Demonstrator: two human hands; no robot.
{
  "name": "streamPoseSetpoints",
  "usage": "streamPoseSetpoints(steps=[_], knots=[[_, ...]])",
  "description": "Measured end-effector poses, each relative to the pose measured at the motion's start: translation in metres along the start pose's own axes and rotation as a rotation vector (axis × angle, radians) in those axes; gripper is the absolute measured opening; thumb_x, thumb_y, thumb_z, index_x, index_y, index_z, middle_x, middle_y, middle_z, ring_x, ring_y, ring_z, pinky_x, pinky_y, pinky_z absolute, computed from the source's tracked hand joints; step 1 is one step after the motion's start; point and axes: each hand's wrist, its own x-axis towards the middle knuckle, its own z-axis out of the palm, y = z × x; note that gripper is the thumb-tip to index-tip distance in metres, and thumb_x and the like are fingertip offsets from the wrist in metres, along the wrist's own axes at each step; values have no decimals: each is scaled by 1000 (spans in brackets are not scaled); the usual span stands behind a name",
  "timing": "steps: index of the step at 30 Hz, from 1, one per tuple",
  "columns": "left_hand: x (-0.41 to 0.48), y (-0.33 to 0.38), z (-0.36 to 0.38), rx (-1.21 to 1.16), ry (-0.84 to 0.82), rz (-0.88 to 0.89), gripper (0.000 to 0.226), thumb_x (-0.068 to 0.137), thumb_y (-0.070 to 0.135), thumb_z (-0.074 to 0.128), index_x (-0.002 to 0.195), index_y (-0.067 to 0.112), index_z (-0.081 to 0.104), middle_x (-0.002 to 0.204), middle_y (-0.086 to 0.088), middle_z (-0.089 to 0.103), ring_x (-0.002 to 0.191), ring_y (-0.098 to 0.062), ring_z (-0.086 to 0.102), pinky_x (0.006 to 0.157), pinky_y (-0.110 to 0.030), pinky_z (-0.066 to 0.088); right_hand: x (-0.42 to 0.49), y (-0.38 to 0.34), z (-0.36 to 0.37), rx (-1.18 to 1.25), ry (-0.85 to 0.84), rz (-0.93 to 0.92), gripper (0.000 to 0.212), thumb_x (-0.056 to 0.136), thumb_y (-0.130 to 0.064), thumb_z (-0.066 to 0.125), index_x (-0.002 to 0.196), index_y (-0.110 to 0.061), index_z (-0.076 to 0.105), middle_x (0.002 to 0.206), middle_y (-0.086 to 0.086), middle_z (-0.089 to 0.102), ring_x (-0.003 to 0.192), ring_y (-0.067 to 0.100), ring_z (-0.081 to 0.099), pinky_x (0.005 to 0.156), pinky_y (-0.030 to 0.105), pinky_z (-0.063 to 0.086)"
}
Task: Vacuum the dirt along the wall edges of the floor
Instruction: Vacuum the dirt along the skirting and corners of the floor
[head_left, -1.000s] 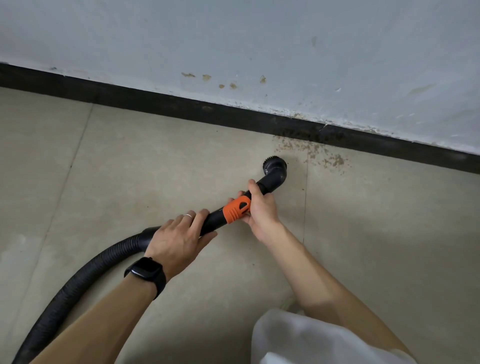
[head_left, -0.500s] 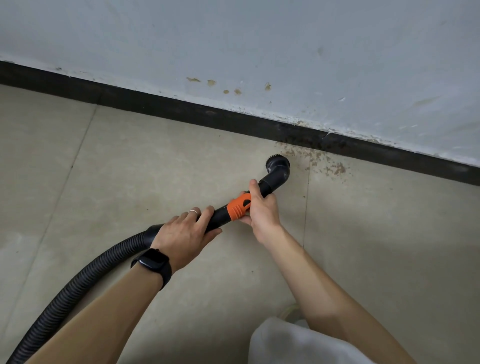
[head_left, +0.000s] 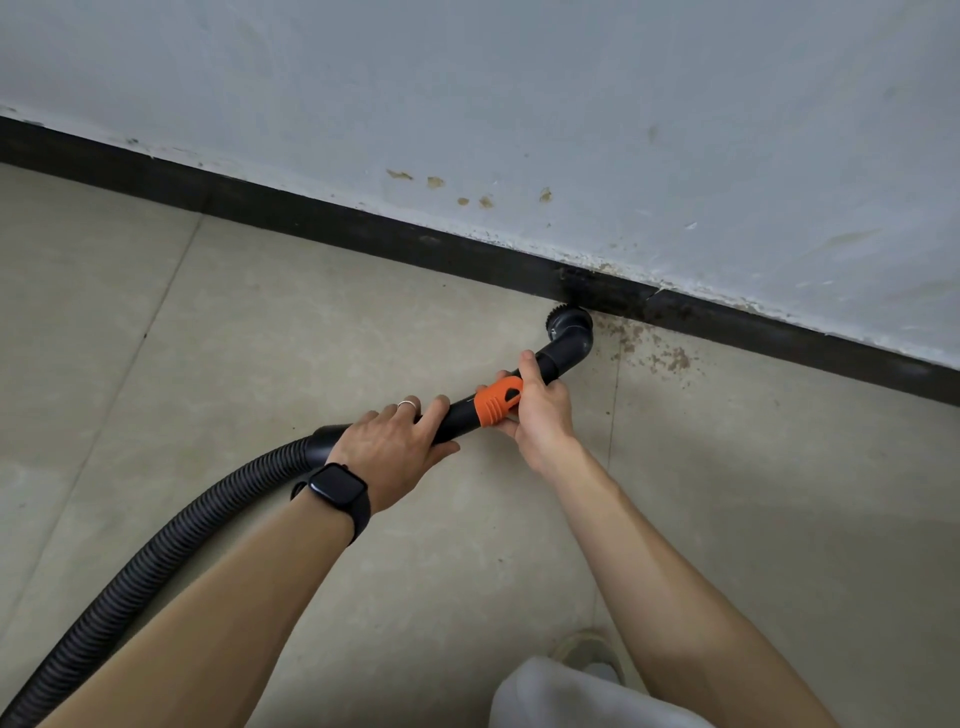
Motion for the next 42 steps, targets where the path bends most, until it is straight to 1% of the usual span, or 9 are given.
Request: streamPoseSetpoints(steps=[4, 9, 14, 20, 23, 27, 31, 36, 42], knots=[[8, -1, 2, 46, 17, 1, 52, 91, 57, 30, 120, 16, 45, 84, -7, 57, 63, -28, 59, 54, -35, 42, 2, -10, 1, 33, -20, 14, 28, 105, -36, 56, 114, -10, 49, 94, 10, 64, 86, 31, 72, 63, 41, 64], [12, -2, 2, 80, 22, -15, 50, 92, 54, 36, 120, 14, 48, 83, -8, 57, 64, -27, 58, 55, -32, 35, 7, -15, 6, 31, -59, 27, 23, 107, -34, 54, 109, -13, 49, 97, 12, 63, 85, 32, 71, 73, 47, 64], [7, -18, 0, 91, 37, -30, 44, 90, 50, 48, 115, 14, 47, 78, -9, 56, 59, -28, 56, 50, -33, 37, 4, -14, 23, 30, -91, 44, 21, 107, -33, 53, 110, -12, 47, 93, 12, 62, 81, 30, 70, 70, 45, 63], [-9, -51, -10, 80, 25, -80, 45, 91, 51, 39, 116, 13, 44, 77, -9, 54, 59, -30, 56, 51, -34, 40, -1, -4, 60, -23, -160, 48, 29, 107, -35, 53, 120, -10, 46, 95, 11, 64, 72, 26, 72, 70, 45, 63], [-30, -67, -15, 57, 10, -145, 46, 93, 51, 37, 116, 12, 44, 77, -8, 53, 60, -31, 57, 53, -34, 40, -5, 7, 85, -74, -206, 54, 30, 107, -36, 53, 121, -10, 47, 93, 8, 65, 76, 28, 73, 74, 46, 63], [-58, -89, -20, 46, 1, -219, 46, 93, 51, 38, 114, 10, 44, 73, -9, 51, 56, -33, 55, 51, -34, 38, -12, 25, 124, -157, -289, 39, 25, 105, -40, 54, 104, -15, 49, 88, 4, 67, 90, 33, 74, 85, 53, 61], [-73, -106, -29, 55, 14, -243, 49, 92, 53, 33, 115, 10, 45, 72, -9, 50, 56, -34, 55, 51, -34, 38, -18, 36, 146, -203, -316, 24, 34, 102, -47, 57, 109, -15, 49, 110, 14, 71, 105, 38, 72, 84, 56, 62], [-68, -92, -26, 52, -2, -171, 48, 93, 53, 34, 118, 14, 43, 78, -6, 52, 60, -32, 57, 54, -33, 36, -18, 40, 119, -145, -229, 24, 43, 101, -47, 59, 121, -10, 48, 117, 16, 68, 101, 35, 74, 73, 49, 64], [-50, -35, -10, 64, 21, 29, 46, 96, 54, 33, 111, 14, 47, 70, -4, 53, 48, -26, 54, 46, -28, 32, -30, 30, 37, -5, -86, 30, 24, 105, -34, 57, 101, -12, 49, 84, 7, 64, 84, 35, 75, 73, 45, 64]])
